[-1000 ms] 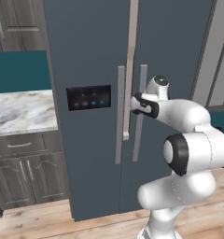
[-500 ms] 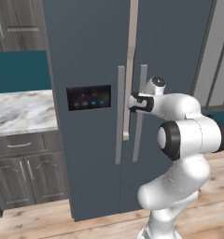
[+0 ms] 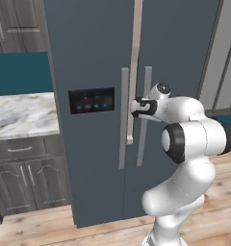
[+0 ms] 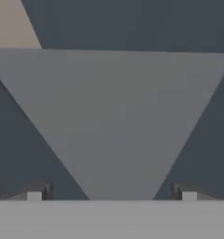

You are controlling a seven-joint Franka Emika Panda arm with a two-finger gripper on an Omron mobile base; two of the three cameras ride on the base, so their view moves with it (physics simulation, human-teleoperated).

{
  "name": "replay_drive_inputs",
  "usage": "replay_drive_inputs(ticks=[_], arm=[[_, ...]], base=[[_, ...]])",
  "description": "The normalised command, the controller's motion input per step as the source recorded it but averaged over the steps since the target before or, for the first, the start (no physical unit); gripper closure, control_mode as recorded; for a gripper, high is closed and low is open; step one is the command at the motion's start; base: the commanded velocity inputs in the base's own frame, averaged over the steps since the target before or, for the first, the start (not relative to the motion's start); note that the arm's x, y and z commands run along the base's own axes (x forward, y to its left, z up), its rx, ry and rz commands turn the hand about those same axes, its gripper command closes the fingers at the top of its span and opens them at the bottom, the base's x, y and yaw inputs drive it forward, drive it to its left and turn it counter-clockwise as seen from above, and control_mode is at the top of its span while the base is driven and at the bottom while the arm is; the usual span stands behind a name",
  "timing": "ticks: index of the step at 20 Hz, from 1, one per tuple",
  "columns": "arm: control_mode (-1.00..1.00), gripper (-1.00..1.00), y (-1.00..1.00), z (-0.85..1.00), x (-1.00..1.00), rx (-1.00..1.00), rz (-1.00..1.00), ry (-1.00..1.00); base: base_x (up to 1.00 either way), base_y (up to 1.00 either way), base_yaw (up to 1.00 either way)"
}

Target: Retrieve the sausage and cheese from the fridge and place them on the cutting board on the counter.

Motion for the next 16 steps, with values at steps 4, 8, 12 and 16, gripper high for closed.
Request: replay_drive_inputs(ticks=[4,8,12,16], arm=[[-1.0,-1.0,0.0,-0.17,0.36,0.05,0.0,-0.1],[-1.0,-1.0,0.0,-0.17,0.4,0.01,0.0,-0.06],[-1.0,1.0,0.0,-0.1,0.46,0.0,0.0,-0.03],[-1.0,1.0,-0.11,-0.01,0.21,0.01,0.02,0.0]], base=[[0.0,0.0,0.0],[0.0,0.0,0.0],[0.0,0.0,0.0],[0.0,0.0,0.0]])
